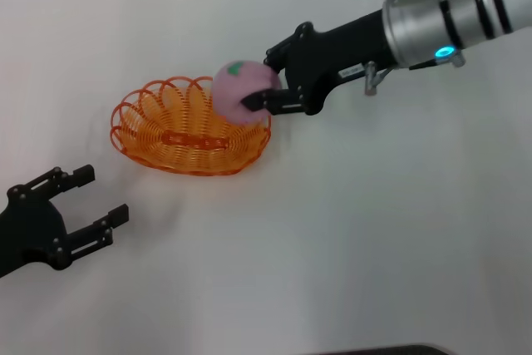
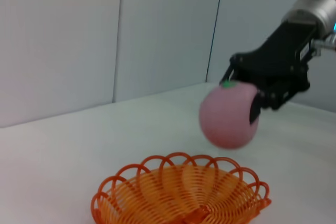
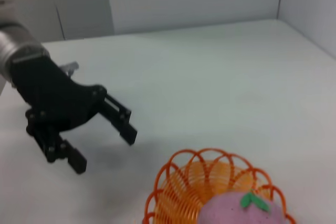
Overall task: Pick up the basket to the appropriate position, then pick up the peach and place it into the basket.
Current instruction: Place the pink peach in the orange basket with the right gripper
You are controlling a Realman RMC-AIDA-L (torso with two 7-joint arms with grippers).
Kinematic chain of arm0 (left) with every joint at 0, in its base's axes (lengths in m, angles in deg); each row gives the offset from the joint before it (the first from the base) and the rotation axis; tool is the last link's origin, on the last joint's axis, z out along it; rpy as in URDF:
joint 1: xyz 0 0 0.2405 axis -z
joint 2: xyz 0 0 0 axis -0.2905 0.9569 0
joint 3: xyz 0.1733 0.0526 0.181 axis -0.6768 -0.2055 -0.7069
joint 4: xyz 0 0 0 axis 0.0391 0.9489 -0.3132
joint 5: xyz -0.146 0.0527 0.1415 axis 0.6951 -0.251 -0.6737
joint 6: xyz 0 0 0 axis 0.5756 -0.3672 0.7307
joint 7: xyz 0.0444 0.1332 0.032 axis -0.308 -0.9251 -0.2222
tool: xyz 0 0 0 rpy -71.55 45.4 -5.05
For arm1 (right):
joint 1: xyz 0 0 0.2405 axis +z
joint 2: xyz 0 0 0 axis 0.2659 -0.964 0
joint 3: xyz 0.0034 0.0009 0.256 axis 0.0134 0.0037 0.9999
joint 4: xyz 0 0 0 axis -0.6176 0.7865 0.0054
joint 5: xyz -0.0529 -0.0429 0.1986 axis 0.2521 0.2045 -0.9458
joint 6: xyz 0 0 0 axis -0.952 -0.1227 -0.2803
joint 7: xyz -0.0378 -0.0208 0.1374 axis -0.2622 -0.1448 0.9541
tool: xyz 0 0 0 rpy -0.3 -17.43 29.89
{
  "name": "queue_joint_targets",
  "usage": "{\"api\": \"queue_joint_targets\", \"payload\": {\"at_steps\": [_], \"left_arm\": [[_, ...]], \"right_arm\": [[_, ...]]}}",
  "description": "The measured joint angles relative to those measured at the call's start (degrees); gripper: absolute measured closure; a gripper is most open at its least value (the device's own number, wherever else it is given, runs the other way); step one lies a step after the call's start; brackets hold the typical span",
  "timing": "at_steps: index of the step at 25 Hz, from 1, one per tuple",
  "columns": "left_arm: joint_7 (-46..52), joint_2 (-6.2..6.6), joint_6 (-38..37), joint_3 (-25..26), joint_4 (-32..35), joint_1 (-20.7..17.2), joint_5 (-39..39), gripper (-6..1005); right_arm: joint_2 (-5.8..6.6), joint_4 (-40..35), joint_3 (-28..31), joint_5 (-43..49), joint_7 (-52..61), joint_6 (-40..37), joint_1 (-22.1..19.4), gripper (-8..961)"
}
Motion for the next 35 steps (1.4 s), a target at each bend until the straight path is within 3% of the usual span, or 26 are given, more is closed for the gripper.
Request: {"api": "queue_joint_targets", "payload": {"at_steps": [18,35], "left_arm": [[-0.4,-0.01,-1.9,0.3,0.8,-0.2,0.8,230],[-0.5,0.00,-5.0,1.6,1.9,-0.5,1.8,230]], "right_arm": [[-0.74,10.3,-16.8,-10.0,-0.1,16.3,4.6,598],[-0.55,11.0,-19.4,-11.9,0.2,17.6,3.9,554]]}}
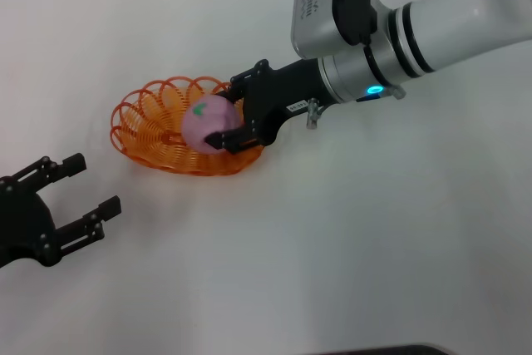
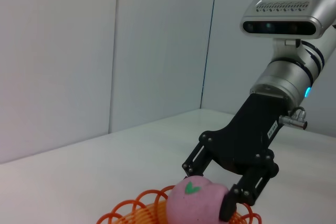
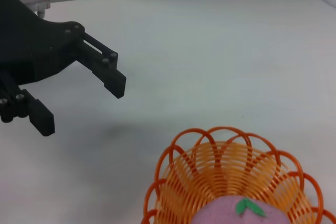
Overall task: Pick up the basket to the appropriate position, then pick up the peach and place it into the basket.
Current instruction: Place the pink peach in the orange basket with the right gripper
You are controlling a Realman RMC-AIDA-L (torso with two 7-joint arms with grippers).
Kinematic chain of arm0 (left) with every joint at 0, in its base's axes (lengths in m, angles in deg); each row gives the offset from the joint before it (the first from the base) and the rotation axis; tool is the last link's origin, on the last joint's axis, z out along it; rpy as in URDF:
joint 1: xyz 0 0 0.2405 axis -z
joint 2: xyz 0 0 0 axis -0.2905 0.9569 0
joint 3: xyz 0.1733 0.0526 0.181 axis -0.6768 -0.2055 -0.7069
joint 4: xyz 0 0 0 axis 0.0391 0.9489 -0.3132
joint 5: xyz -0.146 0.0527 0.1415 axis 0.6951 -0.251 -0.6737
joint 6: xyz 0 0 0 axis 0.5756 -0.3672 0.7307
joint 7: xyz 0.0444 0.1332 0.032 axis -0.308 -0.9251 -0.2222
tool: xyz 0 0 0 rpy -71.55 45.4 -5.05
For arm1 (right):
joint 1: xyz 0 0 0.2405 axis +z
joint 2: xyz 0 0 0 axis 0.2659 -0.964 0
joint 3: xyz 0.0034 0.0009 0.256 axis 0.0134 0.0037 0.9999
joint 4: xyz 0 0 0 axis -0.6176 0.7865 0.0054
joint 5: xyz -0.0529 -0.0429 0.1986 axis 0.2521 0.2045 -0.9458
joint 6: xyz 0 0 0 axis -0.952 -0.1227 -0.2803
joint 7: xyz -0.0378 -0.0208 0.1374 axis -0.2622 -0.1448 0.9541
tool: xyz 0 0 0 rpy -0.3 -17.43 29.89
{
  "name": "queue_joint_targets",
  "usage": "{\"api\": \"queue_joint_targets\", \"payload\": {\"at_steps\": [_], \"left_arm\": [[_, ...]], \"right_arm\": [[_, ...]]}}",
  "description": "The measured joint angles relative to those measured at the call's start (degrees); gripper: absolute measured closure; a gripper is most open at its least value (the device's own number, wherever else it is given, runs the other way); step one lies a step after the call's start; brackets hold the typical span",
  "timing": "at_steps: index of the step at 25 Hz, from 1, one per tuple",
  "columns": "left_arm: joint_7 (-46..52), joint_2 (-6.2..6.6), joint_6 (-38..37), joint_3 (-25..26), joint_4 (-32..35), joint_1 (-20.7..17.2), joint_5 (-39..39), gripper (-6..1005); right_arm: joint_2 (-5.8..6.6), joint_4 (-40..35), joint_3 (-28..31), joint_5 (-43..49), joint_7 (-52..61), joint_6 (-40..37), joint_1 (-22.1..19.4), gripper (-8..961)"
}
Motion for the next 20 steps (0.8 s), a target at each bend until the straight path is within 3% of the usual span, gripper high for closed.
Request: {"api": "queue_joint_targets", "payload": {"at_steps": [1,11,16,20], "left_arm": [[0.0,-0.01,0.2,0.0,-0.1,0.0,-0.1,230],[-0.1,-0.08,0.9,0.0,-0.4,0.1,0.0,232],[-0.1,-0.10,1.3,0.0,-0.4,0.4,0.1,232],[0.2,-0.11,1.4,0.1,-0.5,0.5,0.4,232]], "right_arm": [[0.02,0.2,0.0,0.0,0.0,0.0,0.0,550],[0.06,0.1,0.4,-0.4,-0.3,0.1,-0.7,74],[0.22,-0.1,0.5,-1.9,-0.7,0.0,-1.0,47],[0.45,-3.0,1.0,-6.1,-3.7,-2.0,-3.8,41]]}}
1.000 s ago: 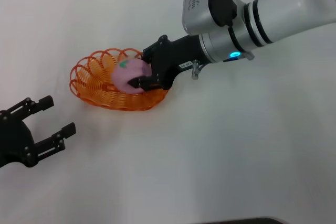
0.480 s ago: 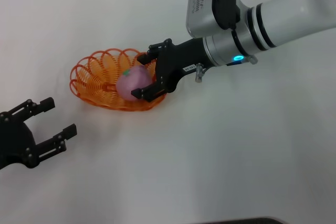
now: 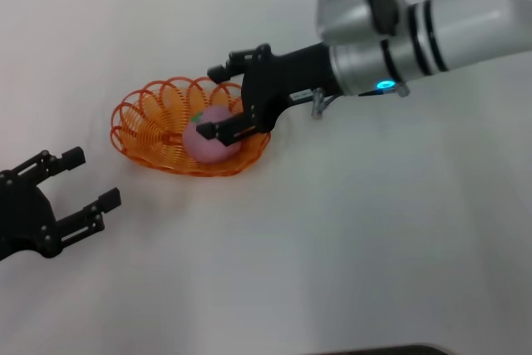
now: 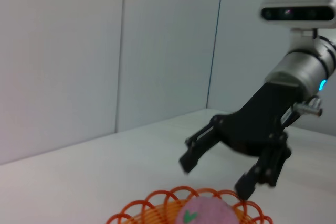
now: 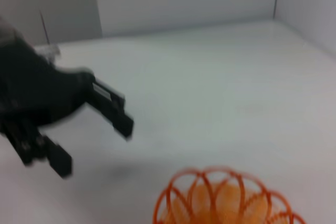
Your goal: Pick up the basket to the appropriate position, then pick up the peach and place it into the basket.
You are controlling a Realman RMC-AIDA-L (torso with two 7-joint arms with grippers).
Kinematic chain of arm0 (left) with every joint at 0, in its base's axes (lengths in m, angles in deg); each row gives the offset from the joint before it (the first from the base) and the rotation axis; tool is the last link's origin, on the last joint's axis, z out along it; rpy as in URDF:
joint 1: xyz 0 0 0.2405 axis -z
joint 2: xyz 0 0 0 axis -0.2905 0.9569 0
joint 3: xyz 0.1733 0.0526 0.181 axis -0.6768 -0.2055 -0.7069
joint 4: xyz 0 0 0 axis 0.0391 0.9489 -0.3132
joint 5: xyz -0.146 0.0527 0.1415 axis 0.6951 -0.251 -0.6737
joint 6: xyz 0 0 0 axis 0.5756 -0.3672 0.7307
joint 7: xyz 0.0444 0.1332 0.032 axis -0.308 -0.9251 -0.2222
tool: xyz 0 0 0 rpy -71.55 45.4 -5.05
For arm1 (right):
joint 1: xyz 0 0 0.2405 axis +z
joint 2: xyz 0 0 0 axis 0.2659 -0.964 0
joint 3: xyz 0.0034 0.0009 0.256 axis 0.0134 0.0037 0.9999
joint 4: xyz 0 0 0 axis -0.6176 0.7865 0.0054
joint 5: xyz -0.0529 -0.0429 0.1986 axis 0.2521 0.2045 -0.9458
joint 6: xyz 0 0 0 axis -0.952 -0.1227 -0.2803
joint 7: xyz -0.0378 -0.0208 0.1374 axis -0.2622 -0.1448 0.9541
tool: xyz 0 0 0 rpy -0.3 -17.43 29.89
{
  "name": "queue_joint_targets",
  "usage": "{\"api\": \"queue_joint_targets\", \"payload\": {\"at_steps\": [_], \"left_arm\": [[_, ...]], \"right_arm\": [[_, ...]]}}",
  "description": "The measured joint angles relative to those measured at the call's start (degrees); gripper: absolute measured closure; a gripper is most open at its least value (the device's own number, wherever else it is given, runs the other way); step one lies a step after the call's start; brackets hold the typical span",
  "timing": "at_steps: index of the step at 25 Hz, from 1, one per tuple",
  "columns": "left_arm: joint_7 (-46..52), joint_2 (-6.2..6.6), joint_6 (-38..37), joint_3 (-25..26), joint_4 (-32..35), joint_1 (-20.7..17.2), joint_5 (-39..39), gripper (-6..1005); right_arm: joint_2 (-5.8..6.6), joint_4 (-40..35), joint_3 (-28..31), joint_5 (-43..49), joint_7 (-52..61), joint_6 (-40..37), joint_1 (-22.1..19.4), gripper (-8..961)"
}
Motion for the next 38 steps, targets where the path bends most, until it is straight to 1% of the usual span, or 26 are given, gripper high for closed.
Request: {"api": "queue_joint_targets", "payload": {"at_steps": [5,7,13,18,21,25,27,33,36,38], "left_arm": [[0.1,0.08,0.0,0.1,0.0,0.1,0.8,232],[0.2,0.13,0.1,0.1,0.0,0.1,0.8,232],[0.2,0.19,0.4,-0.1,0.1,0.3,0.5,232],[0.2,0.19,0.3,-0.5,0.1,0.4,0.4,232],[0.2,0.18,0.1,-0.8,0.0,0.3,0.3,232],[0.2,0.19,0.2,-1.4,-0.1,0.2,-0.9,232],[0.1,0.18,0.3,-1.4,-0.4,0.4,-2.3,232],[-0.2,0.18,0.5,-1.5,-0.6,0.7,-4.8,232],[-0.2,0.18,0.4,-1.5,-0.6,0.7,-5.1,232],[-0.3,0.18,0.3,-1.5,-0.6,0.7,-5.3,232]], "right_arm": [[0.28,-7.3,1.8,-4.0,-1.6,-4.1,-7.2,42],[0.30,-8.5,3.2,-4.2,-2.0,-6.3,-9.3,42],[0.35,-8.2,6.1,-4.2,-4.3,-9.9,-14.2,46],[0.36,-8.1,6.9,-4.3,-5.4,-13.0,-16.6,49],[0.35,-8.0,8.8,-4.3,-8.2,-16.0,-19.0,50],[0.20,-5.8,12.9,-4.3,-13.5,-18.5,-23.3,51],[0.27,-3.0,15.2,-4.3,-16.3,-19.2,-24.2,51],[0.51,5.8,21.1,-3.9,-25.2,-18.7,-24.9,53],[0.58,8.2,22.6,-3.7,-27.6,-16.2,-25.2,53],[0.60,8.3,22.7,-3.7,-27.6,-15.3,-25.4,52]]}}
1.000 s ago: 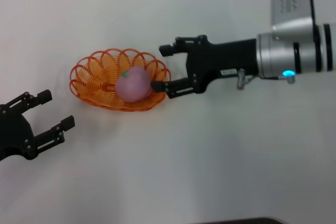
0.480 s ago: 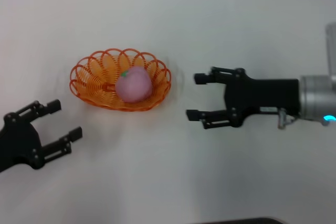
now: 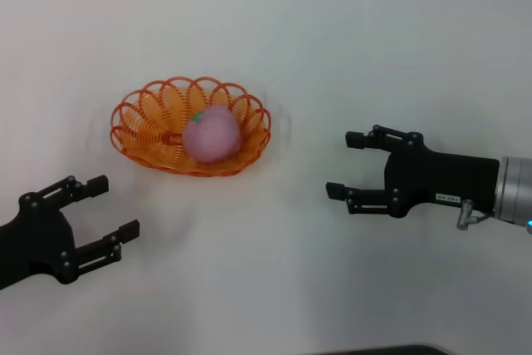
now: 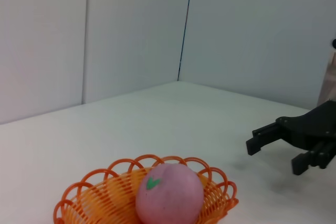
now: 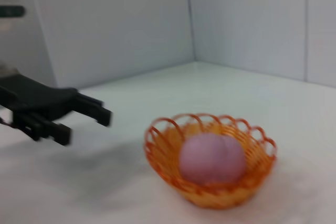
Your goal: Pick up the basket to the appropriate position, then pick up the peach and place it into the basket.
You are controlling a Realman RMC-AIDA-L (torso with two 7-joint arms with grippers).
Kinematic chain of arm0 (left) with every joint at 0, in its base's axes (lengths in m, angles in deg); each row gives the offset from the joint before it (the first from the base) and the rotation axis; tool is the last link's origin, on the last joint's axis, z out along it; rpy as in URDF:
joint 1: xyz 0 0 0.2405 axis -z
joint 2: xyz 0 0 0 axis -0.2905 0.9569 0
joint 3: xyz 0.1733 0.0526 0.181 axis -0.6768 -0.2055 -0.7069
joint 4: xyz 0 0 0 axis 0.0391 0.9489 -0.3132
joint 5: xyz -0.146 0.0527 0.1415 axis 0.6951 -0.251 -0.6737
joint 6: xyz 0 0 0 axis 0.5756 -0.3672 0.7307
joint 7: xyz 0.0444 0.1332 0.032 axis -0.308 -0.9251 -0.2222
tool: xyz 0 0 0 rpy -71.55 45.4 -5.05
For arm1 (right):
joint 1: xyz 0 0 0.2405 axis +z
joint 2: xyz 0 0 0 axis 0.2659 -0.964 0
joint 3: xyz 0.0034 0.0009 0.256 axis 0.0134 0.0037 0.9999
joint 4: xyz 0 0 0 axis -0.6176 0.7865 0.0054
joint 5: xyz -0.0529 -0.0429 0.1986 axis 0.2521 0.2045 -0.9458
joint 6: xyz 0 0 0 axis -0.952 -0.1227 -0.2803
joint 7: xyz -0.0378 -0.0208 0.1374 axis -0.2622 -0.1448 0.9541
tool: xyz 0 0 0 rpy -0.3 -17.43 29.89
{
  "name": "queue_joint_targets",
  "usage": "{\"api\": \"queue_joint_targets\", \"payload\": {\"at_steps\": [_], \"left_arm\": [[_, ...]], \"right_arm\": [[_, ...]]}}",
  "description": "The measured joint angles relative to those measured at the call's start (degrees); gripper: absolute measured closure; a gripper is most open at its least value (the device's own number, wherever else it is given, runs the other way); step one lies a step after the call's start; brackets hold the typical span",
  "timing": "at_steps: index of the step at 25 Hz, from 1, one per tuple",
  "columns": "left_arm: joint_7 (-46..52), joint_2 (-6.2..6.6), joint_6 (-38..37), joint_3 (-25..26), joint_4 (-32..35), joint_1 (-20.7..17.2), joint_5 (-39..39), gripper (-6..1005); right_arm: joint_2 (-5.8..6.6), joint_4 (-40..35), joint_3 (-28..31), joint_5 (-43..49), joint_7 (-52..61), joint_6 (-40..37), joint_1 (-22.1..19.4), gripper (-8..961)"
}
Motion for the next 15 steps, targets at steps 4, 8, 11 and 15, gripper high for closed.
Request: {"api": "queue_joint_targets", "payload": {"at_steps": [4,8,11,15], "left_arm": [[0.0,0.08,-0.2,0.0,0.0,0.0,-0.2,232],[-0.1,0.09,-0.2,0.0,0.0,0.0,-0.2,232],[-0.1,0.09,-0.2,-0.2,0.0,0.1,-0.2,232],[-0.1,0.09,0.0,-0.6,0.0,0.3,-0.2,232]], "right_arm": [[0.08,0.4,0.1,0.0,0.0,1.7,-0.5,52],[0.09,0.3,0.7,0.1,0.0,1.9,-0.9,53],[0.08,0.4,0.9,0.1,0.0,1.7,-0.9,52],[0.06,0.2,0.9,-0.1,0.0,1.5,-1.0,52]]}}
